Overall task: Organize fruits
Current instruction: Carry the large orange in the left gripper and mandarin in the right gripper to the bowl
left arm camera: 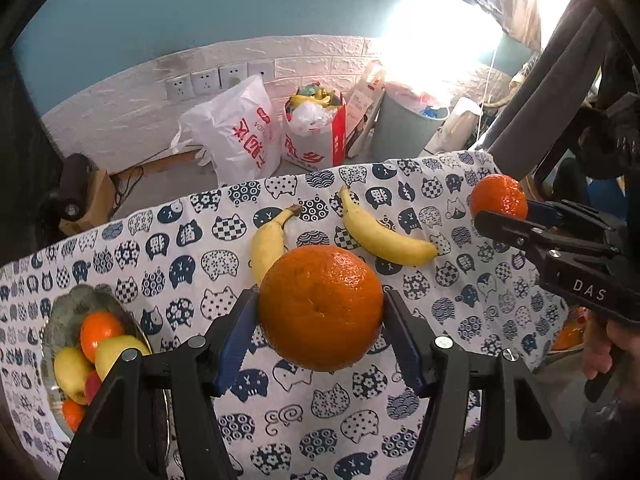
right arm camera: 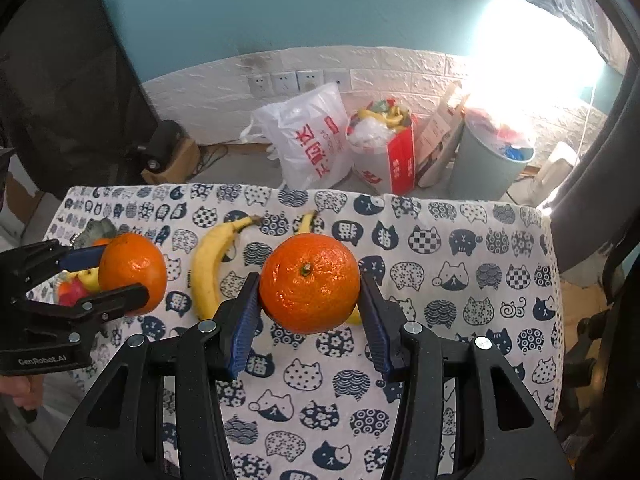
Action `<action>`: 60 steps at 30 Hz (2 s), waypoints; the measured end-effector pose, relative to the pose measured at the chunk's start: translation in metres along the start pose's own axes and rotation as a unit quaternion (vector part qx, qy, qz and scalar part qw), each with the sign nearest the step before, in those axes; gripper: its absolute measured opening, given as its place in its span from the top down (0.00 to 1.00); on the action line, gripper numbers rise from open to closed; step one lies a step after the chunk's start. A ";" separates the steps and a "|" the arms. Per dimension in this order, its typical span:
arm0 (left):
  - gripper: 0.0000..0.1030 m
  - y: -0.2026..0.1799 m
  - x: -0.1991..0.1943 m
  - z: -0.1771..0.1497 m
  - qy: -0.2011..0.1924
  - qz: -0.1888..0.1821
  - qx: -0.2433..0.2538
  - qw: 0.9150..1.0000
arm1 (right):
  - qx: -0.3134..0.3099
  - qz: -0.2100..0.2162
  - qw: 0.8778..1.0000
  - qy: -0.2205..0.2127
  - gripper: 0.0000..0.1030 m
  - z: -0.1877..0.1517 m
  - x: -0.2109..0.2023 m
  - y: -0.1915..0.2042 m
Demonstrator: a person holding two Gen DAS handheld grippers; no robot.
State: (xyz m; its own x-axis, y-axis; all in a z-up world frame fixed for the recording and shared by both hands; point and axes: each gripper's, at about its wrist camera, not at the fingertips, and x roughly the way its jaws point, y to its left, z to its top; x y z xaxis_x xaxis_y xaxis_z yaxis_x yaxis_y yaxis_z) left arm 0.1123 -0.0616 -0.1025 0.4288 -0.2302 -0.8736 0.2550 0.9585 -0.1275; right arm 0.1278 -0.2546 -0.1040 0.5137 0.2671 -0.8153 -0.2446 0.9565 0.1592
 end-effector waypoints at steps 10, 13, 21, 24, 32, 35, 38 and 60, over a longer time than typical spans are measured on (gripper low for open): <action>0.37 0.013 -0.021 -0.011 -0.013 0.003 -0.014 1.000 | -0.020 0.007 1.000 -0.002 0.54 0.003 -0.005 0.024; 0.37 0.024 -0.028 -0.015 -0.017 0.007 -0.024 1.000 | -0.029 0.013 0.999 -0.002 0.54 0.005 -0.004 0.034; 0.37 0.068 -0.048 -0.033 -0.031 0.028 -0.063 0.997 | -0.058 0.036 0.998 0.007 0.54 0.010 0.005 0.075; 0.37 0.089 -0.053 -0.041 -0.034 0.038 -0.082 0.995 | -0.072 0.046 0.996 0.010 0.54 0.012 0.009 0.094; 0.37 0.147 -0.066 -0.058 -0.039 0.059 -0.139 0.988 | -0.111 0.071 0.991 0.023 0.54 0.016 0.023 0.151; 0.37 0.169 -0.066 -0.064 -0.038 0.069 -0.161 0.984 | -0.123 0.079 0.989 0.031 0.54 0.016 0.030 0.172; 0.37 0.191 -0.062 -0.069 -0.036 0.079 -0.179 0.980 | -0.136 0.084 0.986 0.037 0.54 0.015 0.036 0.188; 0.36 0.252 -0.014 -0.087 0.021 0.092 -0.223 0.970 | -0.193 0.097 0.973 0.079 0.54 -0.002 0.074 0.255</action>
State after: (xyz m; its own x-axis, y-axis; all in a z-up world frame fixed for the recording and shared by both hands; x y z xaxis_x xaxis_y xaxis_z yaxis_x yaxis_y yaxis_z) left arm 0.0952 0.1979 -0.1635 0.3941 -0.0510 -0.9177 -0.2265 0.9623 -0.1507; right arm 0.1020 0.0089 -0.1249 0.3007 0.3881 -0.8712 -0.6310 0.7659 0.1235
